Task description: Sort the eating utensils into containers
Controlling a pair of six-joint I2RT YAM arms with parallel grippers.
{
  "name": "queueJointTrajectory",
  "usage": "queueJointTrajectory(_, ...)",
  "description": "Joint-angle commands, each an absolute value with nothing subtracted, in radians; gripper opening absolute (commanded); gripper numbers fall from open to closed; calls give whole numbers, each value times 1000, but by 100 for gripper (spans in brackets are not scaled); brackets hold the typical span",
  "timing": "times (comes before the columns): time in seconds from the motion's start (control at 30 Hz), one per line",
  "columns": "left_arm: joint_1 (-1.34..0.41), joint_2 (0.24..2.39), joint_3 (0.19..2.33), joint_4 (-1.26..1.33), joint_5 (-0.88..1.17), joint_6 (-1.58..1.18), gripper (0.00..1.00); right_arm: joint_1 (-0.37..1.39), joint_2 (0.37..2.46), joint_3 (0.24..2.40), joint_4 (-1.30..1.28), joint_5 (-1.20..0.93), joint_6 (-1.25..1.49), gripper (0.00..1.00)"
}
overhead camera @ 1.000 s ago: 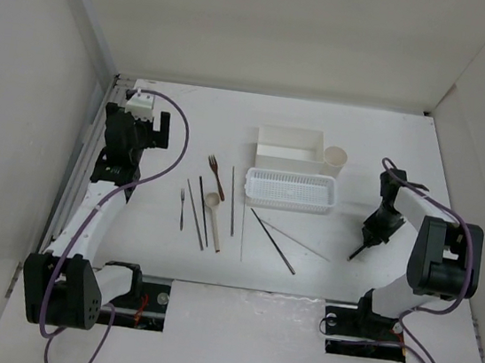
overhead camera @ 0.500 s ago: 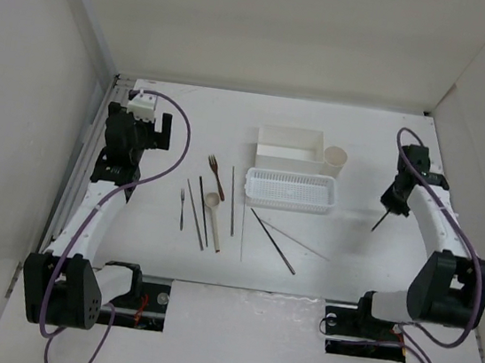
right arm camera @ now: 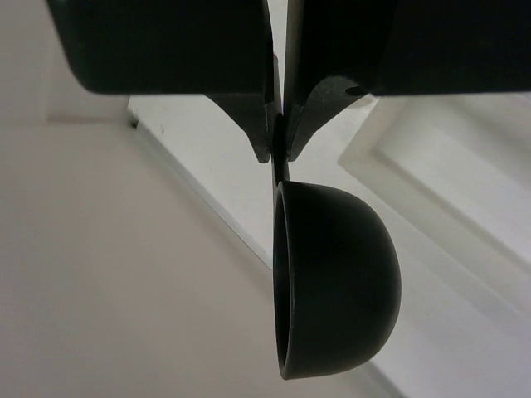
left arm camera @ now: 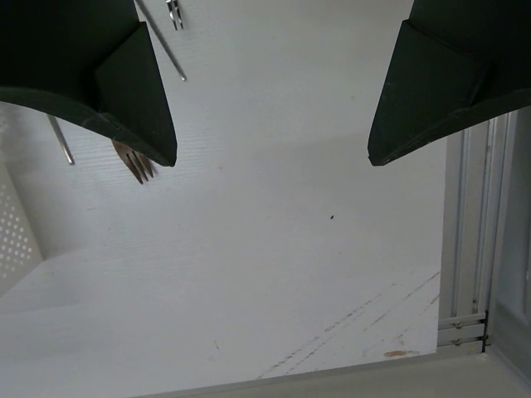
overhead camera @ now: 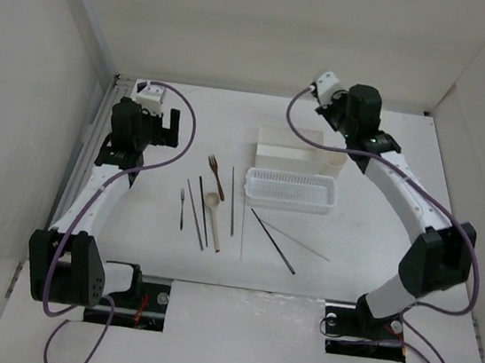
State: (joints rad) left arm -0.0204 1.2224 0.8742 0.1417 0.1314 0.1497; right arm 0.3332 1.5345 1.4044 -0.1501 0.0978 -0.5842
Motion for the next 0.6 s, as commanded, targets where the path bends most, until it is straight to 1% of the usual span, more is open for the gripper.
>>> queueJointTrajectory(0.0,-25,1235,957,127,201,88,100,364,1650,1485,-141,-50,-947,0)
queueJointTrajectory(0.07,-25,1244,957,127,201,68,100,376,1695,1543,-239,-150,-1014,0)
queueJointTrajectory(0.2,-25,1253,957,118,201,67,100,408,1807,1659,-360,-212,-1035,0)
queueJointTrajectory(0.33,-25,1262,946,139,201,77,100,417,1864,1655,-373,-212,-1046,0)
queueJointTrajectory(0.4,-25,1262,936,149,201,86,100,417,1875,1645,-364,-224,-1046,1)
queueJointTrajectory(0.47,-25,1262,925,149,201,98,100,417,1902,1644,-364,-238,-1046,7)
queueJointTrajectory(0.57,-25,1253,916,160,210,98,100,428,1917,1657,-388,-247,-1046,11)
